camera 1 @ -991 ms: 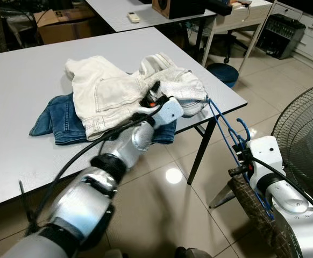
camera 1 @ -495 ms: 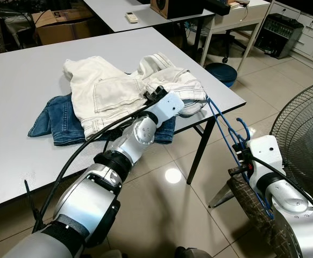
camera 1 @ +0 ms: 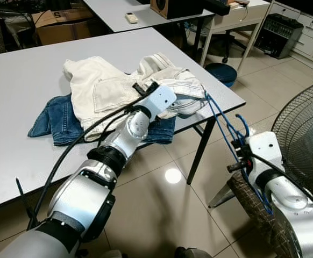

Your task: Hang hanger

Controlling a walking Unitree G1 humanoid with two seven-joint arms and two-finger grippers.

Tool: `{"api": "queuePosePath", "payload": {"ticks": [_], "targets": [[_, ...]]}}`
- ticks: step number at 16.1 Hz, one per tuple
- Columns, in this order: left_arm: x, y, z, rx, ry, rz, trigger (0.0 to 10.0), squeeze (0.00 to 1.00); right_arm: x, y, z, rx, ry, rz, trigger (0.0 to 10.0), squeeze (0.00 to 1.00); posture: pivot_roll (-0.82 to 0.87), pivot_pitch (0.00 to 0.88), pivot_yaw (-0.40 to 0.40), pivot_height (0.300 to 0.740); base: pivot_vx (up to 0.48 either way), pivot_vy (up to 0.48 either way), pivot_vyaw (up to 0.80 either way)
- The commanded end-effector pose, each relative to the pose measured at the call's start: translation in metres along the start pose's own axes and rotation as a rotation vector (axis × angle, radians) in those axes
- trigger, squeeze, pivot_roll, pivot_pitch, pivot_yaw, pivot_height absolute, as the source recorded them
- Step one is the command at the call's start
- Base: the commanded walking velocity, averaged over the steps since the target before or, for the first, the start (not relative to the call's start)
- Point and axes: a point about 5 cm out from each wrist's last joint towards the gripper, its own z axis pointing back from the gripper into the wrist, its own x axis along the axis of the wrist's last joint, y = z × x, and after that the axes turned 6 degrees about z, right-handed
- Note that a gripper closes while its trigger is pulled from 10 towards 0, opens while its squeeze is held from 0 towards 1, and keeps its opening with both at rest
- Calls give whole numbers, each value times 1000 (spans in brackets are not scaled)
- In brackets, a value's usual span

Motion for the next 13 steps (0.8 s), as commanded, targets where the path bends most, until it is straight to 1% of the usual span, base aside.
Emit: {"api": "queuePosePath", "payload": {"ticks": [1,2,3,4,6,7,8,9,10,11,12,13], "targets": [[13,20,-5,37,-47,57,0,0,12,0,2,23,-83,-5,10000,0,-145,0,3,740,0,0,0],[15,27,-6,55,-48,133,0,0,20,1,3,49,-140,-22,10000,0,-128,0,-1,740,0,0,0],[17,31,-6,59,-62,224,0,0,25,3,3,68,-177,-41,10000,0,-128,0,-1,740,0,0,0],[19,37,-6,77,-62,369,0,0,31,5,2,69,-214,-76,10000,0,-118,0,-4,740,0,0,0],[24,46,-5,101,-99,460,0,0,38,4,0,52,-250,-121,10000,0,-115,0,-5,740,0,0,0],[64,81,-2,153,-320,547,0,0,53,0,-1,21,-331,-188,10000,0,-107,0,-6,740,0,0,0],[92,109,3,193,-466,539,0,0,60,-2,-1,18,-376,-213,10000,0,-102,0,-11,740,0,0,0],[115,139,11,293,-585,512,0,0,64,-2,0,26,-405,-224,10000,0,-102,0,-11,740,0,0,0],[135,169,22,398,-703,492,0,0,69,-3,1,31,-439,-251,10000,0,-102,0,-11,740,0,0,0],[156,199,37,497,-805,457,0,0,76,-7,4,25,-496,-317,10000,0,-85,0,-18,740,0,0,0],[167,215,45,518,-827,414,0,0,79,-12,7,0,-525,-374,10000,0,-81,0,-17,740,0,0,0],[166,218,44,486,-762,344,0,0,80,-17,8,-29,-536,-408,10000,0,-78,0,-12,740,0,0,0]]}}
